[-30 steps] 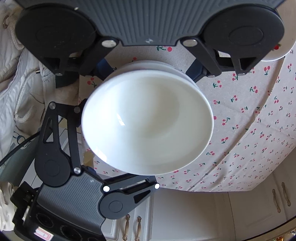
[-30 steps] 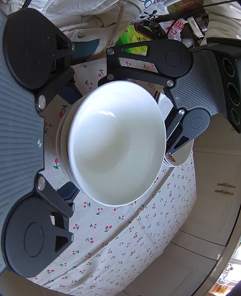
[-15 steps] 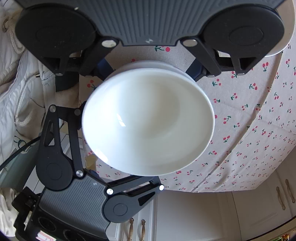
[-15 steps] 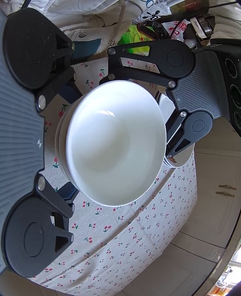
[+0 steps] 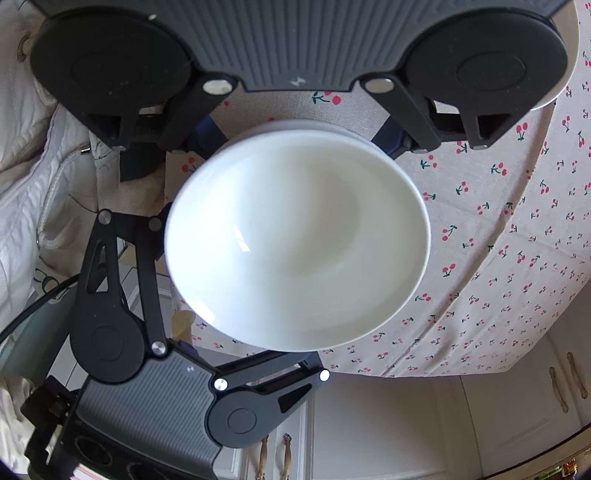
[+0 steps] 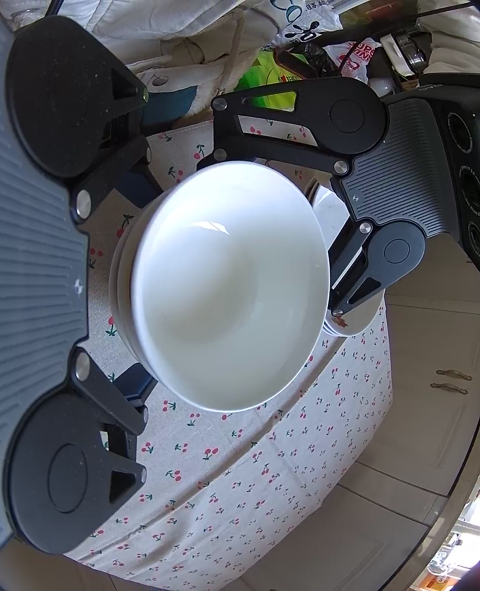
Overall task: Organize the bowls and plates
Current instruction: 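Carry the bowl stack with both tools and lower it onto the plate stack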
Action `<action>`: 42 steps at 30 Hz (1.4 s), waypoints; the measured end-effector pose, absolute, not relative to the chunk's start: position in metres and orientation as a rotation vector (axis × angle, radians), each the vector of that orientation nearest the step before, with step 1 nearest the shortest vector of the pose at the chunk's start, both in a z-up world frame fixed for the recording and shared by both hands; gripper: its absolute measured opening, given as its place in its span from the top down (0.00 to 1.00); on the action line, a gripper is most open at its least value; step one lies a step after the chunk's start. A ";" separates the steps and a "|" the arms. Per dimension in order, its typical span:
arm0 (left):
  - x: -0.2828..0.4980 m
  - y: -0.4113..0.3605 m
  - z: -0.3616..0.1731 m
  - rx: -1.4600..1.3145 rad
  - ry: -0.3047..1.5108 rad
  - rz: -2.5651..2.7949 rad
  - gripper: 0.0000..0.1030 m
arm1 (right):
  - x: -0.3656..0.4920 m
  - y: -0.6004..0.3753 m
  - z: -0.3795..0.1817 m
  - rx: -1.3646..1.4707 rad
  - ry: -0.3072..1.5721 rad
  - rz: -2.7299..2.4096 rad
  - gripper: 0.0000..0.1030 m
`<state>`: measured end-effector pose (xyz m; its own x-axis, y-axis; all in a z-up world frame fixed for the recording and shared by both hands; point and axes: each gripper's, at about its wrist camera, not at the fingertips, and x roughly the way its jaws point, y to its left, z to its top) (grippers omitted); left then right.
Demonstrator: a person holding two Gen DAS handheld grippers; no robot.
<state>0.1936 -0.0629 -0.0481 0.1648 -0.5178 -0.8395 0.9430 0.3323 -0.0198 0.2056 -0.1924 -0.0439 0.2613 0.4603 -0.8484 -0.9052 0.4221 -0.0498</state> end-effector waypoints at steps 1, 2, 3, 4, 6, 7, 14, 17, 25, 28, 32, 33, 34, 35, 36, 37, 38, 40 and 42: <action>0.193 -0.062 -0.046 0.596 0.872 -1.129 0.21 | 0.205 -0.191 -0.042 -0.616 0.869 1.006 0.10; 0.191 -0.061 -0.044 0.598 0.869 -1.125 0.21 | 0.205 -0.190 -0.040 -0.620 0.866 1.006 0.10; 0.190 -0.059 -0.042 0.599 0.866 -1.120 0.21 | 0.204 -0.189 -0.038 -0.625 0.863 1.007 0.10; 0.189 -0.057 -0.040 0.598 0.864 -1.115 0.21 | 0.204 -0.187 -0.036 -0.631 0.859 1.009 0.10; 0.188 -0.052 -0.035 0.597 0.859 -1.104 0.21 | 0.205 -0.182 -0.032 -0.642 0.852 1.014 0.10; 0.187 -0.050 -0.033 0.598 0.855 -1.096 0.21 | 0.205 -0.179 -0.030 -0.649 0.846 1.016 0.10; 0.185 -0.021 -0.014 0.583 0.824 -1.027 0.21 | 0.210 -0.152 -0.012 -0.694 0.796 1.050 0.10; 0.184 -0.002 -0.007 0.580 0.811 -0.983 0.21 | 0.215 -0.134 -0.007 -0.724 0.764 1.074 0.10; 0.189 0.053 0.004 0.551 0.790 -0.841 0.21 | 0.234 -0.073 0.001 -0.812 0.682 1.154 0.10; 0.196 0.066 -0.001 0.540 0.796 -0.796 0.21 | 0.246 -0.051 -0.004 -0.830 0.676 1.183 0.10; 0.199 0.081 -0.013 0.511 0.830 -0.770 0.21 | 0.256 -0.030 -0.018 -0.843 0.705 1.217 0.10; 0.199 0.085 -0.016 0.505 0.838 -0.768 0.21 | 0.258 -0.027 -0.021 -0.847 0.712 1.224 0.10; 0.200 0.088 -0.019 0.500 0.843 -0.766 0.21 | 0.259 -0.021 -0.025 -0.851 0.719 1.230 0.10; 0.201 0.090 -0.022 0.494 0.847 -0.764 0.21 | 0.260 -0.018 -0.028 -0.853 0.726 1.233 0.10; 0.202 0.091 -0.024 0.489 0.851 -0.762 0.21 | 0.262 -0.016 -0.031 -0.854 0.733 1.236 0.10; 0.203 0.092 -0.026 0.483 0.854 -0.761 0.21 | 0.263 -0.014 -0.033 -0.855 0.739 1.238 0.10; 0.204 0.093 -0.028 0.476 0.858 -0.761 0.21 | 0.264 -0.013 -0.035 -0.855 0.746 1.238 0.10; 0.205 0.095 -0.030 0.467 0.858 -0.762 0.21 | 0.264 -0.015 -0.037 -0.858 0.753 1.236 0.10; 0.206 0.097 -0.031 0.457 0.859 -0.766 0.21 | 0.265 -0.014 -0.038 -0.859 0.759 1.235 0.10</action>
